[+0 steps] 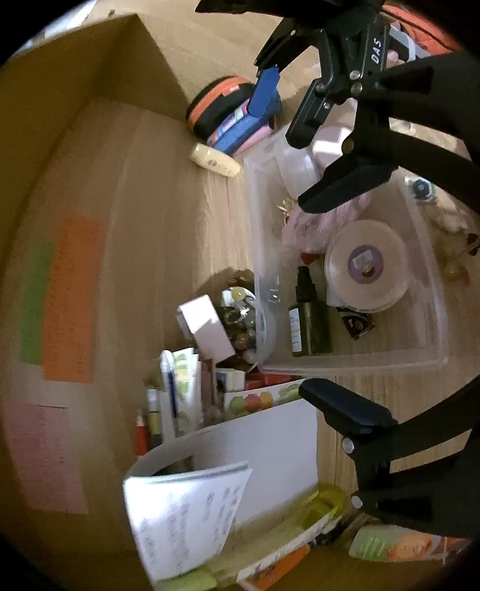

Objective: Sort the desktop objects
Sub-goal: 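Open both tools in the bin and withdraw them toward the loose items, then grasp the white cloth pouch with the right tool while the left tool grasps the gourd ornament, then place the white pouch into the bin with the right tool while the left tool drops the gourd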

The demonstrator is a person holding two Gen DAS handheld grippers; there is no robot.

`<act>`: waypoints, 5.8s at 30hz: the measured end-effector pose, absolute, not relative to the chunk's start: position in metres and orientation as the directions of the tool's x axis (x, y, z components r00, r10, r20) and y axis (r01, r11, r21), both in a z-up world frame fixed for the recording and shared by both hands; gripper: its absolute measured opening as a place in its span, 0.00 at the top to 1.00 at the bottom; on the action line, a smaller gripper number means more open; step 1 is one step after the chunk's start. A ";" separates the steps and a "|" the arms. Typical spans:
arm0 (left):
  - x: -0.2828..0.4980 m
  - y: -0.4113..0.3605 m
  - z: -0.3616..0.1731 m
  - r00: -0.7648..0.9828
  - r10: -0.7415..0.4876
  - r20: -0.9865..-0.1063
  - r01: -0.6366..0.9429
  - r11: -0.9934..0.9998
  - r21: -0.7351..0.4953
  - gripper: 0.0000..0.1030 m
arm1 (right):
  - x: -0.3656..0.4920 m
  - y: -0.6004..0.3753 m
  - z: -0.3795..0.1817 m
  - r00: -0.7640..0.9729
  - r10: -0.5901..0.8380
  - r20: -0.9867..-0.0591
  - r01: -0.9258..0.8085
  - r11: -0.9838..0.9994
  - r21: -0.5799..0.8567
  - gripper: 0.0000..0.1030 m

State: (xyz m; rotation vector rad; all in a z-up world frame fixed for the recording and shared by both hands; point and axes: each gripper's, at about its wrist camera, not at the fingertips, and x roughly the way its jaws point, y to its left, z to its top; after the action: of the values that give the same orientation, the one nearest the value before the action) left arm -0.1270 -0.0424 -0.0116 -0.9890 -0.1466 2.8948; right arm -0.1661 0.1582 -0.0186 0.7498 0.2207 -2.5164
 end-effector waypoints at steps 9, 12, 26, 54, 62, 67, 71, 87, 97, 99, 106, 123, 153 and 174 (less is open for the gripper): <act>-0.077 -0.027 -0.010 -0.798 0.112 -0.592 -0.094 -0.994 -0.061 0.07 | -0.127 0.164 -0.004 -0.743 -0.439 -0.505 0.533 -0.845 -0.048 0.18; -0.064 -0.025 -0.017 -0.791 0.106 -0.602 -0.098 -0.994 -0.047 0.07 | -0.114 0.167 -0.005 -0.739 -0.448 -0.504 0.545 -0.837 -0.055 0.18; -0.054 -0.035 -0.089 -0.645 0.099 -0.758 -0.046 -0.995 -0.091 0.07 | -0.076 0.178 -0.048 -0.629 -0.490 -0.603 0.588 -0.808 0.043 0.17; -0.077 -0.013 -0.111 -0.614 0.167 -0.772 -0.180 -0.981 -0.069 0.71 | -0.045 0.136 -0.104 -0.295 -0.622 -0.725 0.764 -0.609 0.212 0.61; -0.074 -0.021 -0.107 -0.630 0.169 -0.758 -0.150 -0.984 -0.095 0.71 | -0.043 0.142 -0.104 -0.288 -0.641 -0.711 0.749 -0.614 0.249 0.77; -0.059 -0.031 -0.102 -0.649 0.162 -0.743 -0.124 -0.987 -0.106 0.71 | -0.038 0.145 -0.100 -0.307 -0.614 -0.727 0.748 -0.628 0.214 0.75; -0.038 -0.039 -0.096 -0.670 0.161 -0.724 -0.102 -0.987 -0.126 0.71 | -0.033 0.142 -0.094 -0.336 -0.587 -0.736 0.742 -0.646 0.177 0.64; 0.043 -0.087 -0.063 -0.763 0.132 -0.633 -0.006 -0.980 -0.197 0.71 | -0.040 0.116 -0.098 -0.325 -0.567 -0.757 0.685 -0.693 0.225 0.25; 0.058 -0.081 -0.070 -0.755 0.171 -0.633 -0.047 -0.977 -0.209 0.71 | -0.028 0.083 -0.111 -0.422 -0.458 -0.783 0.714 -0.700 0.024 0.22; 0.056 -0.079 -0.073 -0.749 0.181 -0.637 -0.055 -0.975 -0.213 0.71 | -0.025 0.085 -0.113 -0.450 -0.453 -0.770 0.717 -0.697 -0.009 0.25; 0.044 -0.073 -0.071 -0.748 0.211 -0.629 -0.073 -0.968 -0.239 0.71 | -0.024 0.099 -0.097 -0.446 -0.497 -0.745 0.710 -0.703 0.043 0.44; 0.024 -0.058 -0.032 -0.808 0.256 -0.530 -0.123 -0.954 -0.274 0.71 | -0.025 0.134 -0.036 -0.580 -0.555 -0.597 0.650 -0.756 0.071 0.47; -0.142 -0.067 -0.018 -0.775 0.186 -0.605 -0.048 -0.970 -0.237 0.71 | -0.166 0.150 -0.002 -0.742 -0.432 -0.512 0.468 -0.881 0.065 0.46; -0.164 -0.059 -0.046 -0.731 0.218 -0.647 -0.061 -0.964 -0.257 0.42 | -0.181 0.124 -0.044 -0.774 -0.342 -0.533 0.461 -0.881 -0.105 0.27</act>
State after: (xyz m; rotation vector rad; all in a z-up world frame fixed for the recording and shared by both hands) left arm -0.1636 -0.0593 -0.0459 -1.0766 -0.3296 2.7704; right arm -0.1807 0.1238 -0.0443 0.7166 0.3205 -2.5928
